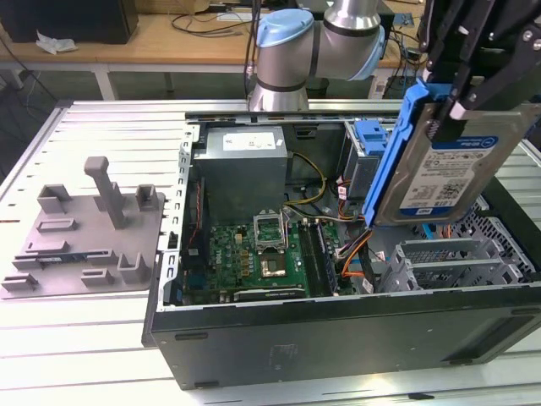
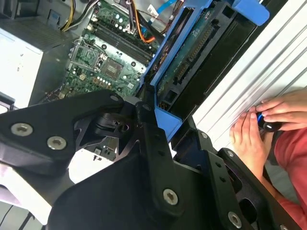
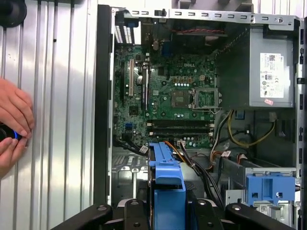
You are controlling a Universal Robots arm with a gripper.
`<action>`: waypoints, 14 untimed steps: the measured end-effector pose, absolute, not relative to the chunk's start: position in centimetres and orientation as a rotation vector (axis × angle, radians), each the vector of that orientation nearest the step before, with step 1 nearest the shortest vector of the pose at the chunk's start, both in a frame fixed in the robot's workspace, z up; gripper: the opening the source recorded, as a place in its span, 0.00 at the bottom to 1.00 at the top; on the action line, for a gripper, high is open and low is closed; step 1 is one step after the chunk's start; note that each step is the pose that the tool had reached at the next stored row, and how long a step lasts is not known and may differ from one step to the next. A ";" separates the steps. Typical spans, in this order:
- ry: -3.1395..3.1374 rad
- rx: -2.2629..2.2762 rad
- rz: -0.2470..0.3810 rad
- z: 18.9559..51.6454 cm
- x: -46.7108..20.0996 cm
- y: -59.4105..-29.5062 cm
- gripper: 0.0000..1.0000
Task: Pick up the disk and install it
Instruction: 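Insert the disk into the insertion slot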
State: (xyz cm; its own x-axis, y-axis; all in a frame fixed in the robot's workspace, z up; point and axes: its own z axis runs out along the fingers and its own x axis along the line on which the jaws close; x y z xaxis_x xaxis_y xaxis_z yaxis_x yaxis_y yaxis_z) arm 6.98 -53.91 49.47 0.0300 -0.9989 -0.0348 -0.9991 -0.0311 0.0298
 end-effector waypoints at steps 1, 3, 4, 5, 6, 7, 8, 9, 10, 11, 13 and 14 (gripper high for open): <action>2.184 -2.252 0.073 49.4 7.1 -54.0 0.37; 2.183 -2.250 0.076 49.4 7.6 -54.2 0.37; 2.183 -2.250 0.076 49.4 7.8 -54.2 0.37; 2.183 -2.249 0.078 49.3 8.0 -54.3 0.37; 2.182 -2.248 0.079 49.3 8.2 -54.4 0.37; 2.182 -2.247 0.080 49.3 8.5 -54.4 0.37; 2.181 -2.246 0.082 49.2 8.8 -54.5 0.37; 2.181 -2.245 0.084 49.2 9.2 -54.6 0.37; 2.181 -2.244 0.084 49.1 9.3 -54.6 0.37; 2.180 -2.244 0.085 49.1 9.5 -54.6 0.37; 2.181 -2.242 0.086 49.0 10.0 -54.6 0.37; 2.182 -2.241 0.086 49.0 10.2 -54.6 0.37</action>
State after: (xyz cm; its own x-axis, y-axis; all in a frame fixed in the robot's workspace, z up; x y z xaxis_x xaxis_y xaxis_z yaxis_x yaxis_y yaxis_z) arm 10.25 -54.59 48.95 0.0263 -0.9985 -0.0482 -0.9992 -0.0277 0.0294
